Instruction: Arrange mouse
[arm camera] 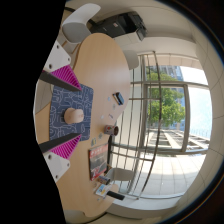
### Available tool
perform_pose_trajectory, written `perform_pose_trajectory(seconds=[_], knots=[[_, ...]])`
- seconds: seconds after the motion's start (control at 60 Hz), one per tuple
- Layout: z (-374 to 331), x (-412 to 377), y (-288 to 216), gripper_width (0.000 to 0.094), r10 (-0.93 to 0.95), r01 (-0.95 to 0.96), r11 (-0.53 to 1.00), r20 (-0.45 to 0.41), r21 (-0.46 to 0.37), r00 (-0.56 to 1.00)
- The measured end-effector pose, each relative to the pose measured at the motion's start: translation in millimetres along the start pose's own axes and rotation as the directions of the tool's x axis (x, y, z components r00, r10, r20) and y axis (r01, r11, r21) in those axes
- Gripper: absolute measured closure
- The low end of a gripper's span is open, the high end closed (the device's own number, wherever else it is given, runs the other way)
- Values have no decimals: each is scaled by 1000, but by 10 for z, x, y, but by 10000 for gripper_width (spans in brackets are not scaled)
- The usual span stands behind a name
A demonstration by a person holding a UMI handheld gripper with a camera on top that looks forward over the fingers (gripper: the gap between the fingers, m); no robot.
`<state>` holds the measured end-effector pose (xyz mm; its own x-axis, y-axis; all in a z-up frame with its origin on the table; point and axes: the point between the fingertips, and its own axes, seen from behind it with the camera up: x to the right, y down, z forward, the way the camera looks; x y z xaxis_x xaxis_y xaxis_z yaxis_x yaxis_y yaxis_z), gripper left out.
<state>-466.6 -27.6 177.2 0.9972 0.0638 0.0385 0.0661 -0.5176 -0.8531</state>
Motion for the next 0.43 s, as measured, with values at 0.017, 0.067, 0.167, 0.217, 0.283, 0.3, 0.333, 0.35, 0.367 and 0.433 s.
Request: perform_pose_trajectory(seconds=[0.017, 0.067, 0.167, 0.217, 0.283, 0.3, 0.333, 0.35, 0.367, 0.433], knots=[[-107, -29, 5, 89, 1, -1, 1000, 2, 2, 1000], [-319, -33, 22, 92, 3, -3, 1000, 5, 6, 1000], [-744, -67, 96, 91, 5, -5, 1000, 8, 16, 1000], [-902, -69, 156, 89, 13, -13, 1000, 10, 16, 1000], [-1080, -67, 243, 91, 20, -20, 1000, 8, 15, 1000], [-1115, -59, 254, 89, 21, -22, 1000, 7, 15, 1000], [-1179, -44, 275, 91, 19, -19, 1000, 3, 18, 1000], [-1208, -38, 284, 90, 17, -17, 1000, 2, 20, 1000], [-1231, -36, 291, 91, 14, -14, 1000, 0, 21, 1000], [-1298, -41, 322, 89, 3, -3, 1000, -2, 24, 1000]])
